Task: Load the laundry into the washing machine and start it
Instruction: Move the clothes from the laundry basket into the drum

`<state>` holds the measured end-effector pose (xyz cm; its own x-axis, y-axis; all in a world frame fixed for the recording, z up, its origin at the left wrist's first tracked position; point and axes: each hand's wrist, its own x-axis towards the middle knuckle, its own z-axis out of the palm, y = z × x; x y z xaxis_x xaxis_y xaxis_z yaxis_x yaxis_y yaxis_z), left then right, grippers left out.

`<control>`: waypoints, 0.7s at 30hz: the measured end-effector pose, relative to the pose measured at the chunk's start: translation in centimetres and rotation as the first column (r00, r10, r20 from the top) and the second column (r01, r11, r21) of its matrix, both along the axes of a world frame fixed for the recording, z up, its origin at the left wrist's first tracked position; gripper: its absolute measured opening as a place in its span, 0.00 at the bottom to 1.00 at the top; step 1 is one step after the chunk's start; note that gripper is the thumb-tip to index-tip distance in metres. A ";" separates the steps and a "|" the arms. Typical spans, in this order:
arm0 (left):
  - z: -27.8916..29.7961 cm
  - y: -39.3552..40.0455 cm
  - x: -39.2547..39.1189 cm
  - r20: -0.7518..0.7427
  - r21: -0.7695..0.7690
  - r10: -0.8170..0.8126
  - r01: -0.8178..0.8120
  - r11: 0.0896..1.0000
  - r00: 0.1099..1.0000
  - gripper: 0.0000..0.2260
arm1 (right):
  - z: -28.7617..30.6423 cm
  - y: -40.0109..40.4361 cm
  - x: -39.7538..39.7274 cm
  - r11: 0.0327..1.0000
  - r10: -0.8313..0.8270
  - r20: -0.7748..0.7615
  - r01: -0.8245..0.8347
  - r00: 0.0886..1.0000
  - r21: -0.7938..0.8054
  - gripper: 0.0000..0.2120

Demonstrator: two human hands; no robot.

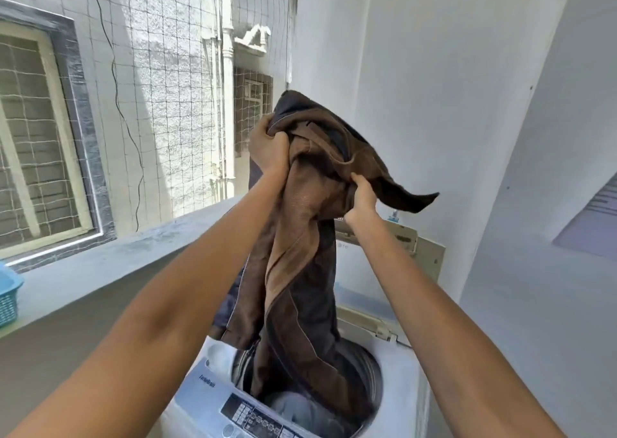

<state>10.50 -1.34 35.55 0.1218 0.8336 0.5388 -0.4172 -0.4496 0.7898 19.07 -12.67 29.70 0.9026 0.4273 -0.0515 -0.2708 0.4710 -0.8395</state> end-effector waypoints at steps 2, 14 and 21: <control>-0.8 0.1 0.6 0.013 -0.062 -0.010 0.011 0.998 1.000 0.20 | 0.2 0.1 0.0 0.994 -0.100 0.015 0.100 0.995 0.046 0.17; -13.0 -0.9 3.2 -0.098 -0.255 -0.089 0.062 0.965 0.991 0.12 | -5.3 -1.8 2.8 0.956 -0.288 0.184 0.292 0.940 0.002 0.08; -28.3 1.8 2.8 -0.500 -0.224 -0.301 0.215 0.951 0.812 0.28 | -10.1 -0.9 3.6 0.839 -0.115 0.682 0.438 0.723 -0.323 0.13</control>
